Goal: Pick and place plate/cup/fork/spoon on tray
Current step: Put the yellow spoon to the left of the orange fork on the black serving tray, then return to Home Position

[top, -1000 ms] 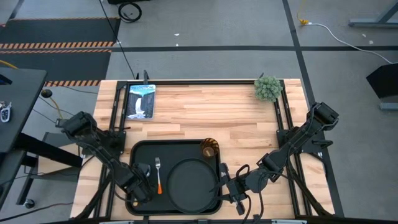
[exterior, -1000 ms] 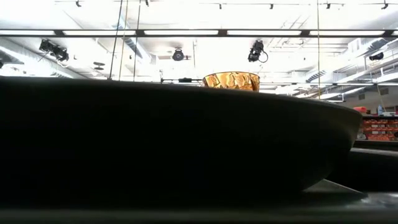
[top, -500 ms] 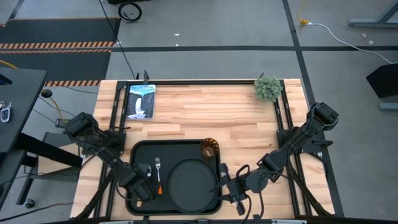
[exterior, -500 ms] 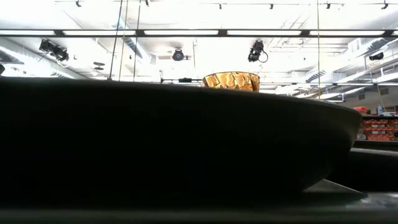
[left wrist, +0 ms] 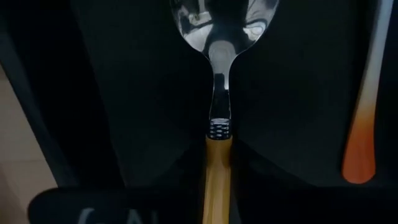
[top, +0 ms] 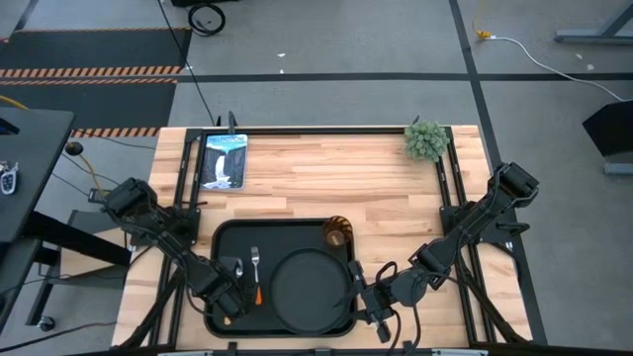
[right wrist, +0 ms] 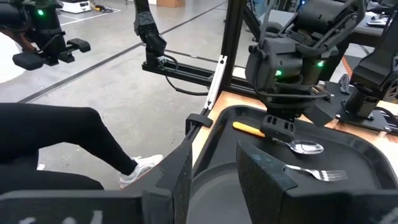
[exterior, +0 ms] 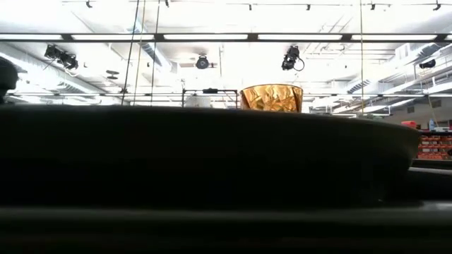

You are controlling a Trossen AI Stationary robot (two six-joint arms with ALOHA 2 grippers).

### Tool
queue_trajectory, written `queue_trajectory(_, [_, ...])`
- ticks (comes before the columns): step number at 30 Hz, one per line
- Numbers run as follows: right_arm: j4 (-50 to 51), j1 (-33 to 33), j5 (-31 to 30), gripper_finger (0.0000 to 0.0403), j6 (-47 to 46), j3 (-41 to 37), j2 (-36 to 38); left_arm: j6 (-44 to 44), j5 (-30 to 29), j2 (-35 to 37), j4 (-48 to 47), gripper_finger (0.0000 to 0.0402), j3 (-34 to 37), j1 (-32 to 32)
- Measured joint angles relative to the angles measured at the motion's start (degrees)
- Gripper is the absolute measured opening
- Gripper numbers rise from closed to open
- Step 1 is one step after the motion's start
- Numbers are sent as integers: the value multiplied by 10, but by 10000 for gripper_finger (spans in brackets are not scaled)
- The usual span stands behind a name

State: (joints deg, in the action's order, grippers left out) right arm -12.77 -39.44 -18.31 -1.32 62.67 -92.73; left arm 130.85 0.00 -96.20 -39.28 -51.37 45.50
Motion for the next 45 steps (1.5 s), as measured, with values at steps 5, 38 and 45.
queue_trajectory(5, [-5, 0, 2, 130, 0, 0, 0, -8, -15, 5, -55, 61, -29, -9])
queue_trajectory(38, [-18, -18, 5, 130, 2, 0, 0, -40, -39, 13, -75, 114, -7, -70])
queue_trajectory(45, [71, -22, -32, 130, 15, 0, 38, -86, -29, 19, -85, 133, -30, -70])
